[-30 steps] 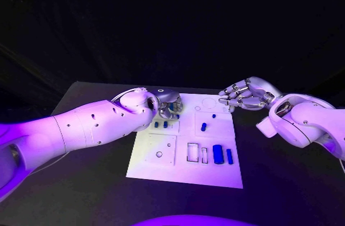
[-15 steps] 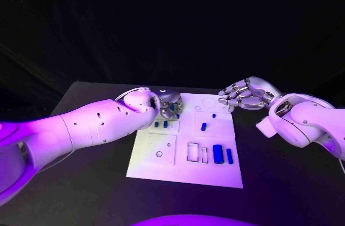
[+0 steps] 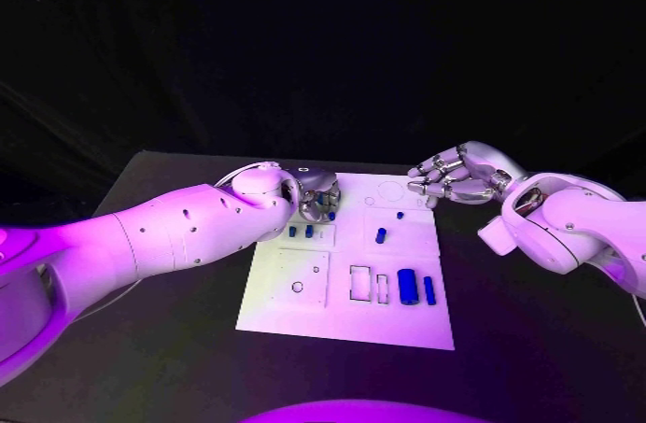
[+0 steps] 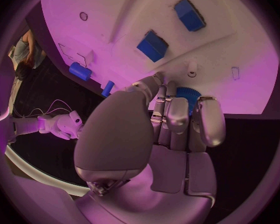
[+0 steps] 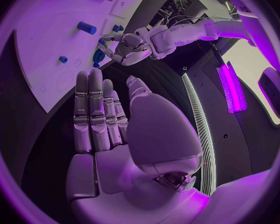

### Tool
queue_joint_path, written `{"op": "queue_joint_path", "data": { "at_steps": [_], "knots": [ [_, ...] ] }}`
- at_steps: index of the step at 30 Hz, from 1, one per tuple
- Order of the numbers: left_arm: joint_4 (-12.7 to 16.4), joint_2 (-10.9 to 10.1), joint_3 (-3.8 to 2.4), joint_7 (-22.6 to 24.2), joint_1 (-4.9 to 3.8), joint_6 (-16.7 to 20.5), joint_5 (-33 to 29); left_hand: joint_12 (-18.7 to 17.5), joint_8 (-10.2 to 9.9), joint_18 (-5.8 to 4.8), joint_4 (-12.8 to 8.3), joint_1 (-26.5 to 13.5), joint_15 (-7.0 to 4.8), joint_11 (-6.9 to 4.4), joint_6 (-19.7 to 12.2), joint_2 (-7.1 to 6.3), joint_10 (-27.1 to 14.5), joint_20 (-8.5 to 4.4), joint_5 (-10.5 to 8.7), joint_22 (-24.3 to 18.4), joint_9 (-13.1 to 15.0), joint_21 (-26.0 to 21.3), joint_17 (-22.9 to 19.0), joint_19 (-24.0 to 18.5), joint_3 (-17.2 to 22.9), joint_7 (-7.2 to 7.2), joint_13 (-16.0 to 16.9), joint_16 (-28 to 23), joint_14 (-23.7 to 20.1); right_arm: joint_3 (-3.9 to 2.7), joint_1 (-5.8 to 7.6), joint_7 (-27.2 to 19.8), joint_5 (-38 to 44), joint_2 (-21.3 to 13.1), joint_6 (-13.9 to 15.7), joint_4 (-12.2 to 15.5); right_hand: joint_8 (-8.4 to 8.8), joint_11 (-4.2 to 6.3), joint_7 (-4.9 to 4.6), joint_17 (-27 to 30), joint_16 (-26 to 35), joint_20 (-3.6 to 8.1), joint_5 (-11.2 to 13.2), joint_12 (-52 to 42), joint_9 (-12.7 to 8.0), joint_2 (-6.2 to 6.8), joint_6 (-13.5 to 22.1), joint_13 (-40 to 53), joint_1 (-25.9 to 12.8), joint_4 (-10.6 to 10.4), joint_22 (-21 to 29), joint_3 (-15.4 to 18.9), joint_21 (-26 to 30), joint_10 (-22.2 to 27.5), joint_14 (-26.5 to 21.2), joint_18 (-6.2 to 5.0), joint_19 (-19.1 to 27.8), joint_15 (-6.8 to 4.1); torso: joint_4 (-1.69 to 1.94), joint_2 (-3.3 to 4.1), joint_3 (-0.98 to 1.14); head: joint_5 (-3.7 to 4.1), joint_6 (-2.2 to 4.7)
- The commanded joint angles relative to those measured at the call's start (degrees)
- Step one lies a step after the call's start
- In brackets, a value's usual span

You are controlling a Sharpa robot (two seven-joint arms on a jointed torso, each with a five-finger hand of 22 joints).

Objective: Assemble the parts on the task board

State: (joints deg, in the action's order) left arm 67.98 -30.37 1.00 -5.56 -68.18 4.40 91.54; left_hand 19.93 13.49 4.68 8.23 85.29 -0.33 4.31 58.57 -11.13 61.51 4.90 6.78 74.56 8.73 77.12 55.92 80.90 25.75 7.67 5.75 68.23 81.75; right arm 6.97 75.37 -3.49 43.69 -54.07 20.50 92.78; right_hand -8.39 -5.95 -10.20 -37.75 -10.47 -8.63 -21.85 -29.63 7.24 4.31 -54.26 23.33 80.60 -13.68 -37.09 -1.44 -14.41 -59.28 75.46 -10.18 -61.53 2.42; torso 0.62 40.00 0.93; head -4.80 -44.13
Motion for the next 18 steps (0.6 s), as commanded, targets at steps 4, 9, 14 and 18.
{"op": "queue_joint_path", "data": {
  "at_steps": [4,9,14,18],
  "knots": [
    [-0.11,0.35,0.14,0.74,0.2,-1.55,-0.74,-0.52,-0.41,-0.85,-0.16,-0.08,-0.03,-0.18,0.52,0.62,0.7,-0.04,-0.05,0.58,-0.11,0.55,0.06,0.49,0.45,0.04,-0.1,0.34,0.63,-0.02,-0.02,-0.43,0.23,0.07,-0.35,0.07,-0.28,0.15,-0.02,-0.08,0.34,-0.1,-0.39,0.07,-0.01,-0.23,0.13,-0.13,0.05,-0.11,0.12,-0.28,0.31,0.32,0.45,-0.28,-0.46,-0.14,-0.03,-0.02,0.0,-0.07,-0.08],
    [-0.18,0.4,0.16,0.8,0.22,-1.46,-0.87,-0.74,-0.7,-0.93,-0.34,-0.29,-0.05,-0.18,0.41,0.5,1.02,-0.07,-0.07,0.93,-0.21,0.85,-0.05,0.64,0.64,0.11,-0.14,0.44,0.7,-0.02,-0.02,-0.41,0.24,0.06,-0.34,0.08,-0.28,0.15,-0.02,-0.08,0.34,-0.1,-0.39,0.07,-0.01,-0.23,0.13,-0.13,0.05,-0.11,0.12,-0.28,0.31,0.32,0.45,-0.28,-0.46,-0.14,0.02,0.0,0.03,-0.11,-0.08],
    [-0.24,0.43,0.18,0.75,0.24,-1.46,-1.04,-1.74,-1.89,-0.94,-0.72,-0.89,0.12,0.12,-0.53,0.18,1.29,0.04,-0.07,1.08,-0.67,0.99,-0.5,0.55,1.23,0.54,-0.36,0.52,0.69,-0.02,-0.02,-0.41,0.25,0.08,-0.35,0.08,-0.3,0.16,-0.02,-0.09,0.37,-0.1,-0.4,0.06,-0.01,-0.23,0.12,-0.15,0.07,-0.1,0.14,-0.3,0.32,0.31,0.47,-0.28,-0.48,-0.15,-0.02,-0.04,0.0,-0.14,-0.09],
    [-0.18,0.38,0.19,0.82,0.24,-1.56,-1.15,-1.83,-1.97,-0.92,-0.76,-0.95,0.15,0.12,-0.55,0.16,1.34,0.05,-0.08,1.05,-0.7,0.97,-0.57,0.51,1.3,0.59,-0.38,0.51,0.68,-0.02,-0.02,-0.39,0.25,0.07,-0.37,0.07,-0.3,0.16,-0.02,-0.09,0.37,-0.1,-0.4,0.06,-0.01,-0.23,0.12,-0.15,0.07,-0.1,0.14,-0.3,0.32,0.31,0.47,-0.28,-0.48,-0.15,-0.01,-0.01,0.02,-0.08,-0.16]
  ]
}}
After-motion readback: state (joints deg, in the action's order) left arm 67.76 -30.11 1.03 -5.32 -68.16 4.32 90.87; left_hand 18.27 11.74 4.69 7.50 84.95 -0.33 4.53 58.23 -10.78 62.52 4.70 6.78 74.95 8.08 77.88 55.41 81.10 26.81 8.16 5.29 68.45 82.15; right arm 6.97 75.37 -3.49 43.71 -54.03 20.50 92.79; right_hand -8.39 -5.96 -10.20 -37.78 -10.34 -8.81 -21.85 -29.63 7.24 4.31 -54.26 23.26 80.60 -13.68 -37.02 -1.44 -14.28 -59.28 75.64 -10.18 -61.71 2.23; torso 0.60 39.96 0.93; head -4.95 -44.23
